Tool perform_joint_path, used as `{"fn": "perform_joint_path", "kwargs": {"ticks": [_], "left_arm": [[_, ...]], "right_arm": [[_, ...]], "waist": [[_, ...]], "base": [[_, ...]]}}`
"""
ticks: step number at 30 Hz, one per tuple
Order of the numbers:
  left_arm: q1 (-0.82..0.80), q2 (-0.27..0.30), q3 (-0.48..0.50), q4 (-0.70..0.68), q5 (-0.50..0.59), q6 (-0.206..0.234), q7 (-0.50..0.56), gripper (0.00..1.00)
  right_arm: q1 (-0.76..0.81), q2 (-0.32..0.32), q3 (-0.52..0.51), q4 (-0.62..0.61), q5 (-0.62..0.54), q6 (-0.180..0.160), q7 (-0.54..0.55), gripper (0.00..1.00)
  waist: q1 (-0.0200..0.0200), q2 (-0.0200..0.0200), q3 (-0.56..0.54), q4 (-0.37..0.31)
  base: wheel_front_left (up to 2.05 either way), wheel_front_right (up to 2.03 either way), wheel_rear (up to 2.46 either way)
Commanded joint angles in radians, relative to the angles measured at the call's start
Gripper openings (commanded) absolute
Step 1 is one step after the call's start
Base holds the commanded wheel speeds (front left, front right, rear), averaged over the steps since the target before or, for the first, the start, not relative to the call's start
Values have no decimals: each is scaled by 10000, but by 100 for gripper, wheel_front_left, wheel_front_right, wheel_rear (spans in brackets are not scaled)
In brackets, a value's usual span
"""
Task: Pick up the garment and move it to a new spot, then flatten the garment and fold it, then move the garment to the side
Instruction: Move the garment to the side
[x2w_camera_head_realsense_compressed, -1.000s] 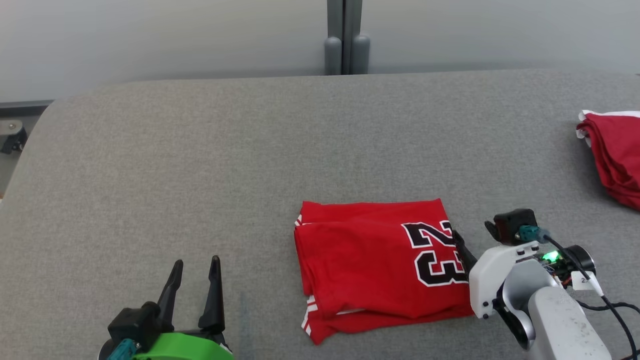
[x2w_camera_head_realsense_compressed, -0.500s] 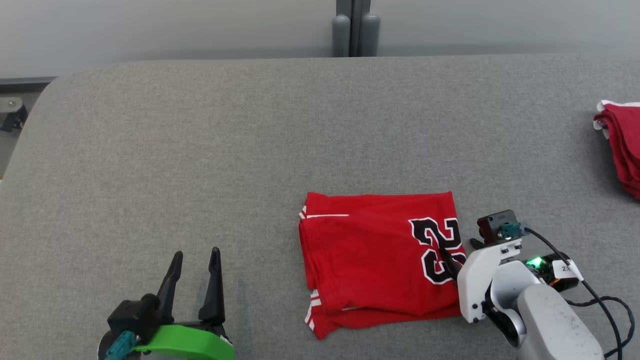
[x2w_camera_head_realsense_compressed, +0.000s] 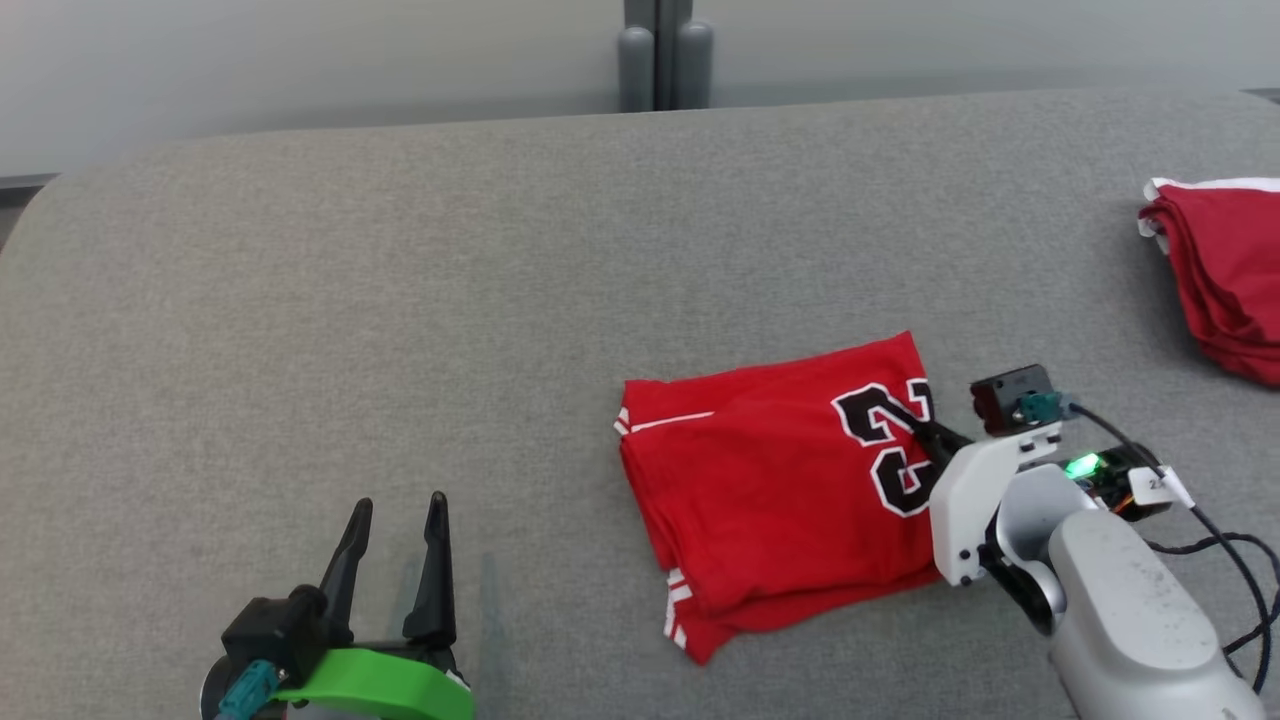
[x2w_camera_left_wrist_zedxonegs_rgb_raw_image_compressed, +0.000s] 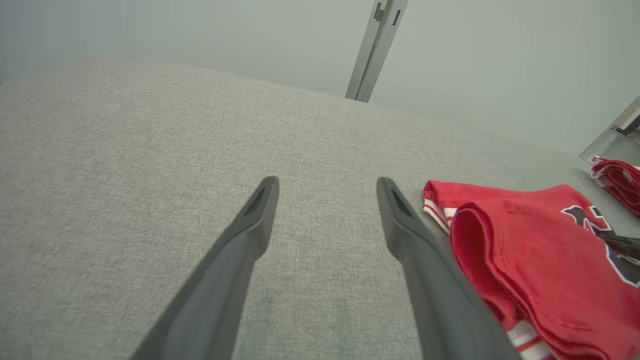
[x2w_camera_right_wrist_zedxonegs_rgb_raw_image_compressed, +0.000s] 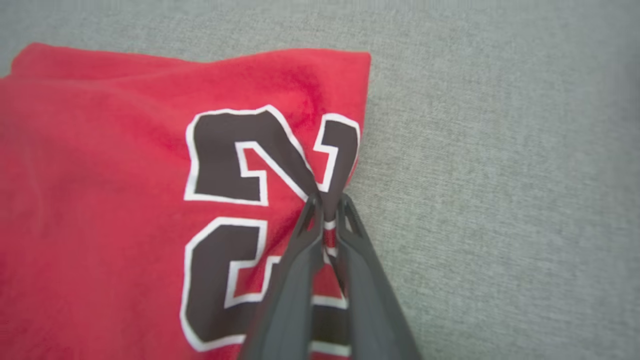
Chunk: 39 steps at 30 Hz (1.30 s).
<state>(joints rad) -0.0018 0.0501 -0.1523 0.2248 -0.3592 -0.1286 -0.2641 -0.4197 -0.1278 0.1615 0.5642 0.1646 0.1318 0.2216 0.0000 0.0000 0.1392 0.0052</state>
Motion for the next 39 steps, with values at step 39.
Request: {"fn": "perform_joint_path", "kwargs": {"ticks": [39], "left_arm": [[-1090,240,-529,-113,290,-31,1,100]], "right_arm": [[-2896,-408,-1227,-1143,-520,-21,-203,0]], "waist": [[0,0,1068,-2947]], "base": [[0,0,0]]}}
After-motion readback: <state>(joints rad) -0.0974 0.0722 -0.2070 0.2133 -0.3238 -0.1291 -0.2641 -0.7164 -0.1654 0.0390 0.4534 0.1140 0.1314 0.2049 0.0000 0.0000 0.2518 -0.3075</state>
